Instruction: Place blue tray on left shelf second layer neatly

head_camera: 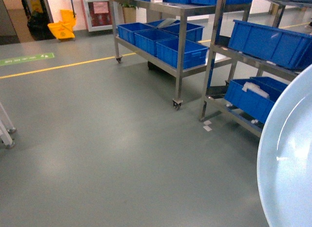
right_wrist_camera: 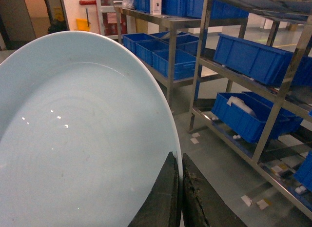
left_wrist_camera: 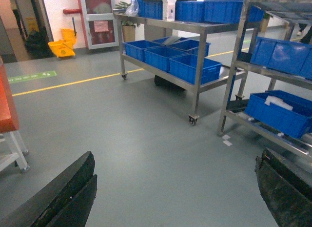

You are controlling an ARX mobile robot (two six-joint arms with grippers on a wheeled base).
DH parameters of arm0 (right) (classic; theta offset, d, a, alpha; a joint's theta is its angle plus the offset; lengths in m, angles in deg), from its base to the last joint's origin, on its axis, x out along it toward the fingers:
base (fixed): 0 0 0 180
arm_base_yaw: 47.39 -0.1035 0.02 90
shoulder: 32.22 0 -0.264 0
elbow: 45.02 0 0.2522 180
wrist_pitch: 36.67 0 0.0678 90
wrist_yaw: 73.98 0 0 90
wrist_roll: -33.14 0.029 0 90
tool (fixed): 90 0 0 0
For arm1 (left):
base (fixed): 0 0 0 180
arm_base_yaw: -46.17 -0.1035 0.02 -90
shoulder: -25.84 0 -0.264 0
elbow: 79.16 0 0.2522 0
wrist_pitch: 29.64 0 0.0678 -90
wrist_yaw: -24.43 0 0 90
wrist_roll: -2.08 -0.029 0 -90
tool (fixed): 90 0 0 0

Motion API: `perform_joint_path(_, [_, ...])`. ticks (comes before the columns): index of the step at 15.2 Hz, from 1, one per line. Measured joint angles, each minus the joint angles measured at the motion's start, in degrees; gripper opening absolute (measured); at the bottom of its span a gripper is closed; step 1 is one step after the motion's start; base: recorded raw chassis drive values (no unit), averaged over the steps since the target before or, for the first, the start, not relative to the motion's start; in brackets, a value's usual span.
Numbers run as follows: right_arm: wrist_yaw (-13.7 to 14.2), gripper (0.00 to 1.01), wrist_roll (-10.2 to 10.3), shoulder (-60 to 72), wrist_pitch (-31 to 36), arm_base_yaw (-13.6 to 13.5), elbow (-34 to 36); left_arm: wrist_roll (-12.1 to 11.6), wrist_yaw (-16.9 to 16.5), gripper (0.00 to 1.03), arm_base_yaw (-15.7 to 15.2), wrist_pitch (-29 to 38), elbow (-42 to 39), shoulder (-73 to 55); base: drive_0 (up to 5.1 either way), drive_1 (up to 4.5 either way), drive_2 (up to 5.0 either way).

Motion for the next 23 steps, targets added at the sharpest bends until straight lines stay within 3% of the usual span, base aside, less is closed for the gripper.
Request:
perform_joint_path(5, [0.04,0.02,-0.04,0.02,-0.33,-0.04,0.02,0.02,0.00,0.98,0.00,0.04,0.00,0.00,0.0,4.34,-4.3])
perform_joint_path(23, [0.07,0.02,-0.04,0.00,-0.22,-0.02,0.02,0.00,0.02,0.98,-0.04,-0.02,0.00,0.00,-1.6,2.73,-5.9])
